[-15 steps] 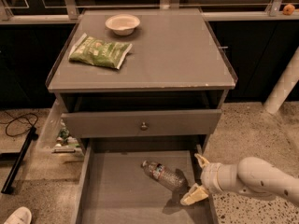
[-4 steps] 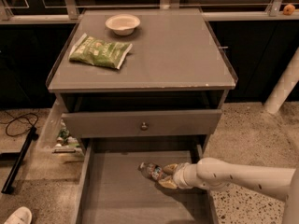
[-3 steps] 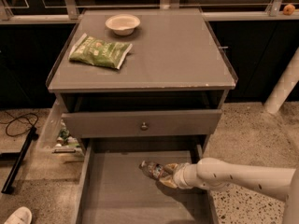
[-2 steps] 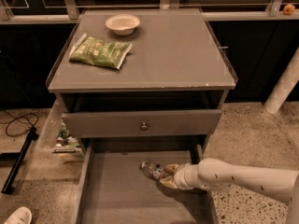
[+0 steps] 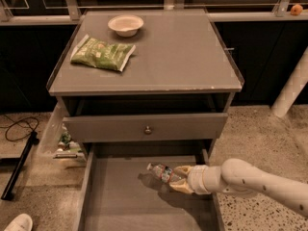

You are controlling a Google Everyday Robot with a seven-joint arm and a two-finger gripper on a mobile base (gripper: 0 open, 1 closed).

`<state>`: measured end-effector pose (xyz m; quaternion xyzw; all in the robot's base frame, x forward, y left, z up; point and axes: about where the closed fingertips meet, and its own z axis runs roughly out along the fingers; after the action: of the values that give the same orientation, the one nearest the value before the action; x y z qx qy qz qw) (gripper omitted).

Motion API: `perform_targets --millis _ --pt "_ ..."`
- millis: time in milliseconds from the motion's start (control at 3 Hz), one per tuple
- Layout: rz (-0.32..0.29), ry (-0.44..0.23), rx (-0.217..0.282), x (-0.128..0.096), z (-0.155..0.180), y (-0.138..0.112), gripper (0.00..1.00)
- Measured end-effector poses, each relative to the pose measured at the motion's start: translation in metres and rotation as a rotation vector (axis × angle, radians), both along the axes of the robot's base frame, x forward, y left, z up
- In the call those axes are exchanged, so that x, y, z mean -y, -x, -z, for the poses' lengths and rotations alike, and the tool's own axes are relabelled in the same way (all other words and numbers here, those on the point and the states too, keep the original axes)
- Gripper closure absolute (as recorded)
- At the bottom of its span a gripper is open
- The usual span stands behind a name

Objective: Pick water bottle from middle drawer and place on counter

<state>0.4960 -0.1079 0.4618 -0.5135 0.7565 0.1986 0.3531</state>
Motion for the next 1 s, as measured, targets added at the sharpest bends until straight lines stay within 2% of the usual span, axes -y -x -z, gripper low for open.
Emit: perform_targets --millis 333,667,1000 --pt "-0.039 -0.019 0.062 0.015 -0.061 0.016 1.0" --pt "-0.076 0.0 0.133 0.03 -0.124 0.02 1.0" --pt "-0.114 0.054 0.208 0.039 -0.192 0.016 1.0"
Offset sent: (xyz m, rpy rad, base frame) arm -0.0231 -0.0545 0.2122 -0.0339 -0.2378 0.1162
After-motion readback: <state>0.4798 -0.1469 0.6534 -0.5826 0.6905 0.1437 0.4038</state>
